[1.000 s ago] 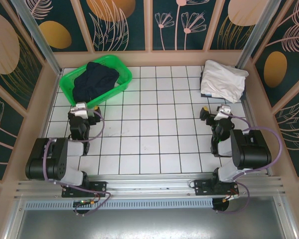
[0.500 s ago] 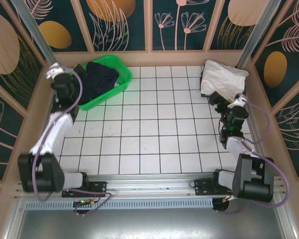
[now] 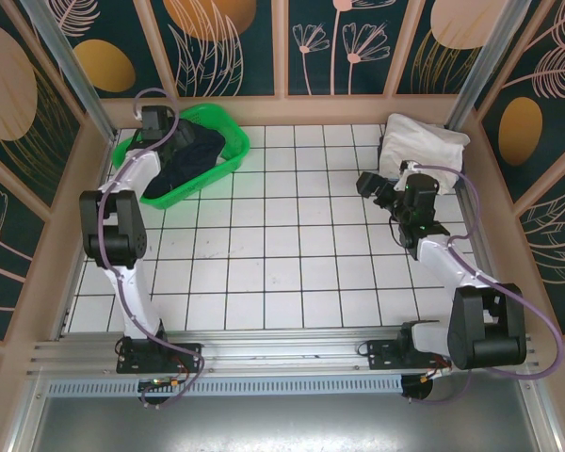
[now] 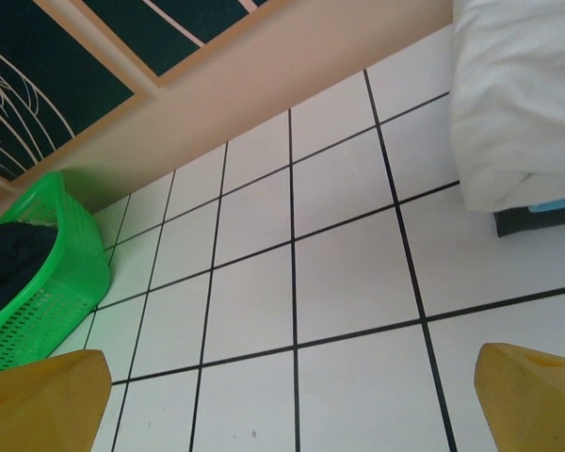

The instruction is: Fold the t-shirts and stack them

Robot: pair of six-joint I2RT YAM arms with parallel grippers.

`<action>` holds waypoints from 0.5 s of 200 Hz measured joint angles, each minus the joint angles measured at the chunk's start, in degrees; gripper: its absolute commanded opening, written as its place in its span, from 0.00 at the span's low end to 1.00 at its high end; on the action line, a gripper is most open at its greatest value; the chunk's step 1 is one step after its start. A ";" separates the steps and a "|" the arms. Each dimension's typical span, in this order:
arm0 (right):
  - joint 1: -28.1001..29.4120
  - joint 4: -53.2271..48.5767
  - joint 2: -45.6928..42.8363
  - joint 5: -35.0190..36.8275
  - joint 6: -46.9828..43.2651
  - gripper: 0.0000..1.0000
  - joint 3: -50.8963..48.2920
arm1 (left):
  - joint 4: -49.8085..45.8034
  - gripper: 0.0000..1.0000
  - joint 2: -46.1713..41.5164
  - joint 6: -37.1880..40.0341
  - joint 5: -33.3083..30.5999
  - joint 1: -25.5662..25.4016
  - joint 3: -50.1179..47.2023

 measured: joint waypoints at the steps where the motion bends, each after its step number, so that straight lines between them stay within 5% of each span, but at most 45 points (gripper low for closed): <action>1: 0.02 -0.04 0.00 -0.02 0.00 0.99 0.00 | -0.04 0.88 0.09 0.00 0.09 0.00 0.07; 49: 0.15 -0.70 0.79 -0.46 0.00 0.99 -0.02 | -3.56 0.60 6.23 0.72 5.05 0.00 4.96; 87: 0.15 -0.57 1.01 -1.64 0.00 0.99 -0.26 | -4.83 0.09 6.84 -0.13 7.72 0.02 6.19; 100: 0.15 -0.46 1.01 -2.14 0.00 0.99 -0.42 | -5.09 0.00 6.56 -0.42 8.44 0.00 6.38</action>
